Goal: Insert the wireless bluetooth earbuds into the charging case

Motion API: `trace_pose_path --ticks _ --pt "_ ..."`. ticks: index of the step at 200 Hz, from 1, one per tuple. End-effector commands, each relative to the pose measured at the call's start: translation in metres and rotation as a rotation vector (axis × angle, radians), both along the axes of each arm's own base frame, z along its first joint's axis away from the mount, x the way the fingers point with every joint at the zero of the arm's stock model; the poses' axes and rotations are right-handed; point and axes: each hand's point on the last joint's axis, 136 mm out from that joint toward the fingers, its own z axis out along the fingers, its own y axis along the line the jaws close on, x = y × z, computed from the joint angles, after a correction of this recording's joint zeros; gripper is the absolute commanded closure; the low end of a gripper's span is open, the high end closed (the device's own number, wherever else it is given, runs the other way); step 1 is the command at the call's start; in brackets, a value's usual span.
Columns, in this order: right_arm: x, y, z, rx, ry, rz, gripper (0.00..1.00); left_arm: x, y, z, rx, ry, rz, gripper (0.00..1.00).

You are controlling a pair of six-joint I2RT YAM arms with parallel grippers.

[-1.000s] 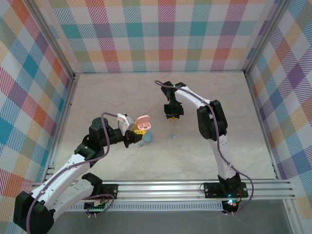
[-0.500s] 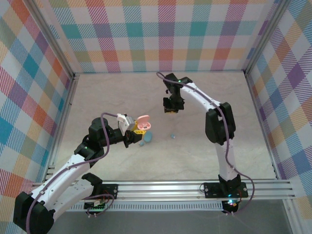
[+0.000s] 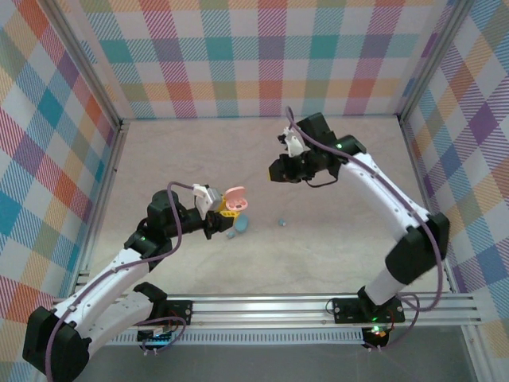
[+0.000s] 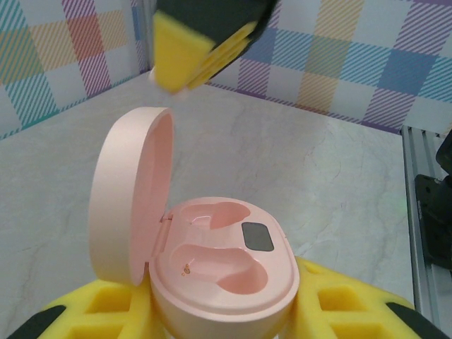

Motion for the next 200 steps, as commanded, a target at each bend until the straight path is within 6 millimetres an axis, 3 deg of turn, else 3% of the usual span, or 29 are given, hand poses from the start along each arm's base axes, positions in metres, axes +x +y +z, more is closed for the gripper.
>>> trace_pose_path --ticks 1,37,76,127,200 --pt "-0.025 0.025 0.048 0.222 -0.090 0.146 0.83 -0.001 -0.005 0.027 -0.055 -0.050 -0.030 0.75" --pt "-0.064 0.047 0.080 0.332 -0.182 0.333 0.82 -0.005 -0.007 0.034 -0.077 -0.042 -0.048 0.75" --pt "-0.086 0.060 0.086 0.396 -0.245 0.491 0.82 -0.012 -0.007 0.042 -0.101 -0.034 -0.069 0.75" --pt "-0.099 0.067 0.071 0.384 -0.327 0.606 0.82 -0.016 -0.005 0.049 -0.122 -0.034 -0.072 0.75" --pt "-0.092 0.074 0.049 0.289 -0.479 0.671 0.80 -0.022 -0.006 0.057 -0.144 -0.020 -0.095 0.75"
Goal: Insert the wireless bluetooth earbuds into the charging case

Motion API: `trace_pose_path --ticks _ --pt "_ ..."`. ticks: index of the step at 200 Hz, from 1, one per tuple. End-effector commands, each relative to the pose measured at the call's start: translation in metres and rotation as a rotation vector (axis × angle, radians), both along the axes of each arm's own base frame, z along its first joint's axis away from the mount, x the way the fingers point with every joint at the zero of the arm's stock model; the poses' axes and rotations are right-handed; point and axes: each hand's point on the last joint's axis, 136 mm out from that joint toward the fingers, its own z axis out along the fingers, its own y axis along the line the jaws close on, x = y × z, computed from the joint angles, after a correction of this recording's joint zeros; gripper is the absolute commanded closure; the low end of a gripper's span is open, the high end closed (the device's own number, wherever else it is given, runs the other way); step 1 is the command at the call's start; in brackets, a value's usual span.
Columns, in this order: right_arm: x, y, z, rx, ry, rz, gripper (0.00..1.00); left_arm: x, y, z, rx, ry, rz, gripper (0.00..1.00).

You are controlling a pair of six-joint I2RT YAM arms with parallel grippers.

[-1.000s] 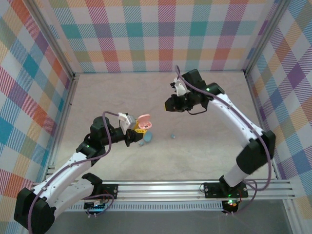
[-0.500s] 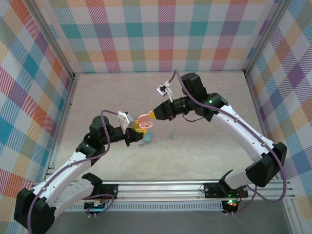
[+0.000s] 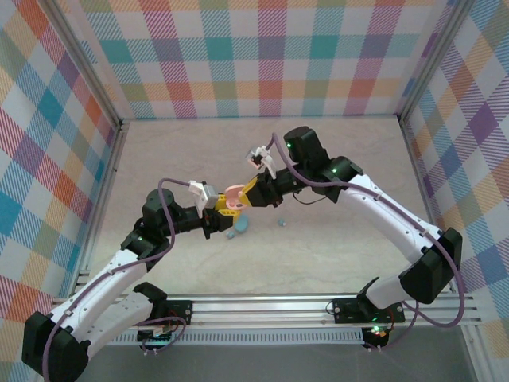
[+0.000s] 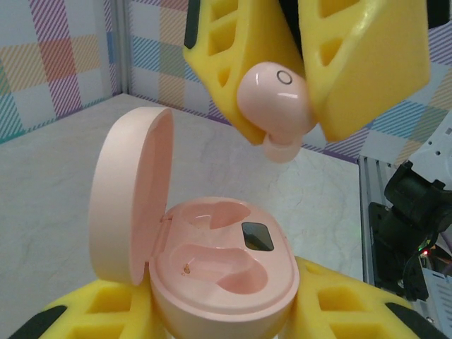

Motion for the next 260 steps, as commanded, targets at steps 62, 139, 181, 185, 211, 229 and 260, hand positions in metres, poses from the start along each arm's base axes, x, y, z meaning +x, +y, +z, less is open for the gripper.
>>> trace_pose_path --ticks 62,139,181,185,211,229,260 --pt "0.001 0.003 -0.017 -0.025 -0.127 0.066 0.80 -0.010 0.001 0.033 -0.061 -0.061 -0.027 0.75" --pt "-0.004 -0.002 -0.027 -0.041 -0.146 0.098 0.80 -0.010 0.000 0.041 -0.078 -0.068 -0.029 0.75" --pt "-0.005 -0.002 -0.031 -0.047 -0.161 0.102 0.79 -0.010 0.000 0.044 -0.090 -0.067 -0.028 0.75" --pt "-0.004 -0.002 -0.030 -0.046 -0.164 0.102 0.79 -0.010 0.000 0.044 -0.091 -0.069 -0.029 0.75" --pt "-0.004 -0.001 -0.032 -0.053 -0.167 0.108 0.79 -0.010 0.000 0.046 -0.092 -0.070 -0.030 0.75" --pt "-0.001 -0.001 -0.034 -0.062 -0.183 0.096 0.78 -0.011 0.000 0.047 -0.093 -0.072 -0.030 0.75" --pt "0.005 0.000 -0.032 -0.071 -0.203 0.071 0.75 -0.011 -0.001 0.046 -0.094 -0.066 -0.037 0.75"
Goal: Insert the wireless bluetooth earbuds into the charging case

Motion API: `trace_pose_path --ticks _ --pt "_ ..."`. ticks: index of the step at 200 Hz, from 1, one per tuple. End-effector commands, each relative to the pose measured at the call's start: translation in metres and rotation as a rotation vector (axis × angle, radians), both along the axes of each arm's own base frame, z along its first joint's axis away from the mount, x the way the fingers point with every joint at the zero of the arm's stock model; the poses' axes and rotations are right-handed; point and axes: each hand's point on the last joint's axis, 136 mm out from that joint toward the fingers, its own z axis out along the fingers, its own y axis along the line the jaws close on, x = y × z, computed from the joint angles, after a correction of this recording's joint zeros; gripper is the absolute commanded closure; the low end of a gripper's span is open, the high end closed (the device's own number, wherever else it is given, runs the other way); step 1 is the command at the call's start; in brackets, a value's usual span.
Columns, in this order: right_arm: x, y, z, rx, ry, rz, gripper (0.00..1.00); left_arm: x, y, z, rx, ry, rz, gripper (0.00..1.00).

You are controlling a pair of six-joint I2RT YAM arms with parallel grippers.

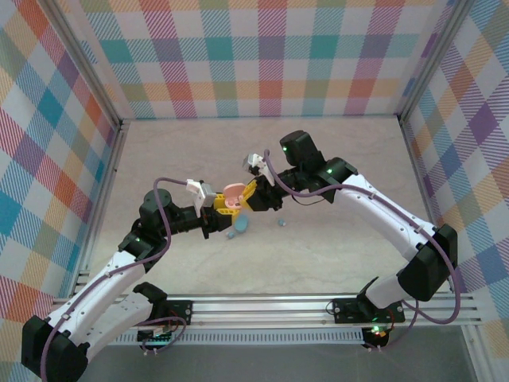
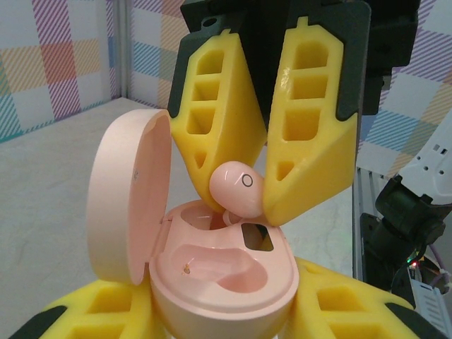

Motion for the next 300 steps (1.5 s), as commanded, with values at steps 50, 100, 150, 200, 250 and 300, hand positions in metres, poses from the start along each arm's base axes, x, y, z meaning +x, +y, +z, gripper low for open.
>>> trace_pose_path --ticks 50,100,150,200,250,300 --pt "0.002 0.000 -0.005 -0.029 -0.019 -0.010 0.67 -0.008 -0.002 0.038 -0.067 -0.096 -0.043 0.75" --pt "0.004 0.000 0.001 -0.024 -0.014 -0.028 0.64 -0.010 -0.002 0.037 -0.069 -0.098 -0.047 0.75" --pt "0.010 0.002 0.009 -0.020 -0.002 -0.066 0.62 -0.012 -0.002 0.035 -0.076 -0.090 -0.053 0.75" --pt "0.014 0.002 0.013 -0.021 0.012 -0.096 0.62 -0.012 -0.003 0.035 -0.083 -0.087 -0.056 0.75" --pt "0.018 -0.001 0.025 -0.010 -0.011 -0.146 0.62 -0.012 -0.002 0.032 -0.079 -0.082 -0.053 0.75" --pt "0.017 -0.005 0.039 0.015 -0.018 -0.175 0.62 -0.011 -0.001 0.030 -0.073 -0.085 -0.041 0.75"
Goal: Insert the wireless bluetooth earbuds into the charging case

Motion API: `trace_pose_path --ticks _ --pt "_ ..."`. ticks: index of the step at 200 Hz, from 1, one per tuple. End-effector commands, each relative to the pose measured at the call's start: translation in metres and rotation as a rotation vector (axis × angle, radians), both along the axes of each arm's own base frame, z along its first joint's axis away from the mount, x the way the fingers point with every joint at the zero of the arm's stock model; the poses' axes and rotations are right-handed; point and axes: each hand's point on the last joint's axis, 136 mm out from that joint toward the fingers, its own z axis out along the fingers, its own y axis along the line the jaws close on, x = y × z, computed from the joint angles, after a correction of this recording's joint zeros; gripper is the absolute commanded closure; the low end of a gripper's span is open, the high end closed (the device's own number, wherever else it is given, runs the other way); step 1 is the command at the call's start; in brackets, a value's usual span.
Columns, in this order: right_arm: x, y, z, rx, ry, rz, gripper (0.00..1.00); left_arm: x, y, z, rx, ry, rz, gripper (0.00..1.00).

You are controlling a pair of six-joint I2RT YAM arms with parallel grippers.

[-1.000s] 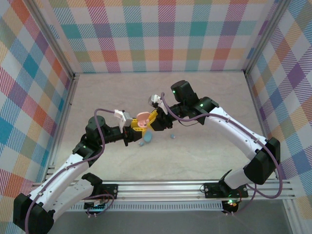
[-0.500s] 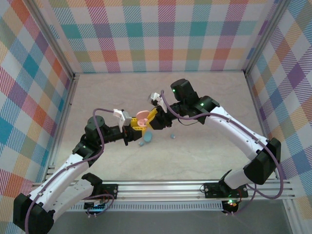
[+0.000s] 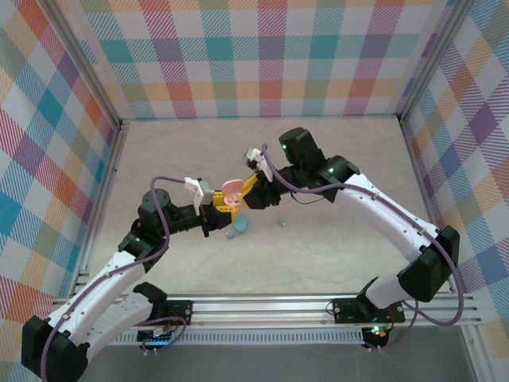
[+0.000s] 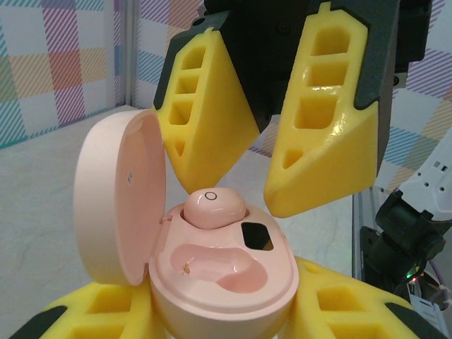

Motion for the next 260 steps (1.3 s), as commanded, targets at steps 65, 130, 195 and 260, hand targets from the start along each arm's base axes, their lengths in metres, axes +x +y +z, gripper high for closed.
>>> trace_pose_path --ticks 65,130,195,260 --pt "0.007 -0.012 0.051 0.106 0.026 -0.153 0.62 -0.009 0.001 0.021 -0.034 -0.107 -0.019 0.75" --pt "0.018 -0.008 0.029 0.075 0.126 -0.221 0.57 -0.006 0.002 0.025 -0.039 -0.118 -0.008 0.75" --pt "0.015 -0.003 0.008 0.056 0.181 -0.192 0.56 -0.006 0.002 0.029 -0.044 -0.128 -0.004 0.75" --pt "0.015 -0.004 -0.003 0.030 0.195 -0.202 0.55 -0.004 0.000 0.033 -0.047 -0.132 -0.008 0.75"
